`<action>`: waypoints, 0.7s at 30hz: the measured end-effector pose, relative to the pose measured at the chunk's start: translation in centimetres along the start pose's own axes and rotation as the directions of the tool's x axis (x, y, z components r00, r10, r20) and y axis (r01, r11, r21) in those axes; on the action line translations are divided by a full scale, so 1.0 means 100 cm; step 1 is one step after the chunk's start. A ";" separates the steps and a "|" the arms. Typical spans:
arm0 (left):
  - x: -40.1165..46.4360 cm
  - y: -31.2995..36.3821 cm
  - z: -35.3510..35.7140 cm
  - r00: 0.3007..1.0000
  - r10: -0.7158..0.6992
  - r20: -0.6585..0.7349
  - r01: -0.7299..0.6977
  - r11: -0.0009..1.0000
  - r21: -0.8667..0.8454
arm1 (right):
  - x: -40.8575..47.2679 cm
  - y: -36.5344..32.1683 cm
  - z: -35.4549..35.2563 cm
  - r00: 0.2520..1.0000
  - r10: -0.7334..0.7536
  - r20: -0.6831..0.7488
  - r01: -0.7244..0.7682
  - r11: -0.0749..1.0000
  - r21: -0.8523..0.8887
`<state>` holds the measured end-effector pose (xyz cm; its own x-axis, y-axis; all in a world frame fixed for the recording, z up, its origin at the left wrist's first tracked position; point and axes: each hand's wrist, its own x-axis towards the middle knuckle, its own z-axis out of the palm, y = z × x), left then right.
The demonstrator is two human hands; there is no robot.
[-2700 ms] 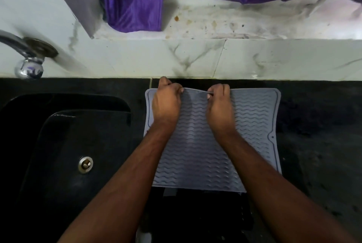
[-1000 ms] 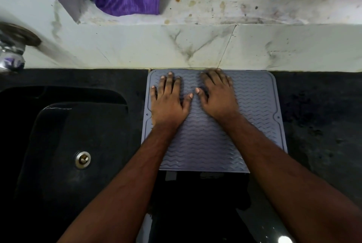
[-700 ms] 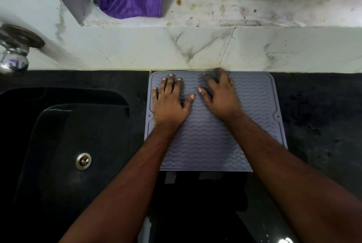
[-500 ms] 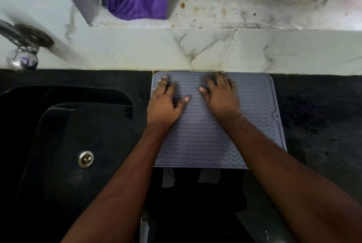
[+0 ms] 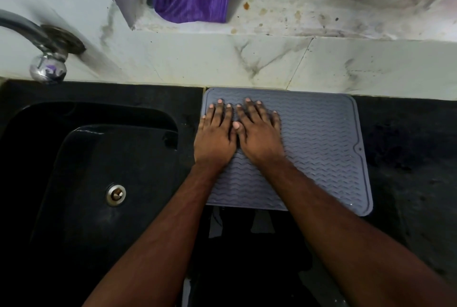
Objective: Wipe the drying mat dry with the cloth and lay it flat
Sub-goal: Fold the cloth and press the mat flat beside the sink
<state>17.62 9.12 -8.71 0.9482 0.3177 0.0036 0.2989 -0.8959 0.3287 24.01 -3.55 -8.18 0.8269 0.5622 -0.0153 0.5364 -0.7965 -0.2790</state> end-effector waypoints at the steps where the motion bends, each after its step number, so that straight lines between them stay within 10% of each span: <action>1: 0.000 0.000 0.000 1.000 -0.002 0.002 0.002 1.000 -0.004 | 0.000 -0.001 0.000 1.000 0.007 0.000 -0.007 1.000 -0.012; 21: -0.082 -0.027 -0.031 0.968 -0.250 -0.020 0.224 0.898 -0.379 | -0.005 -0.001 0.001 0.996 0.066 0.053 -0.062 0.995 -0.079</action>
<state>8.74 9.85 -6.69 0.8412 0.5374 -0.0597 0.4398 -0.6159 0.6537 23.50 -3.70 -8.26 0.8504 0.5193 -0.0841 0.4960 -0.8448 -0.2005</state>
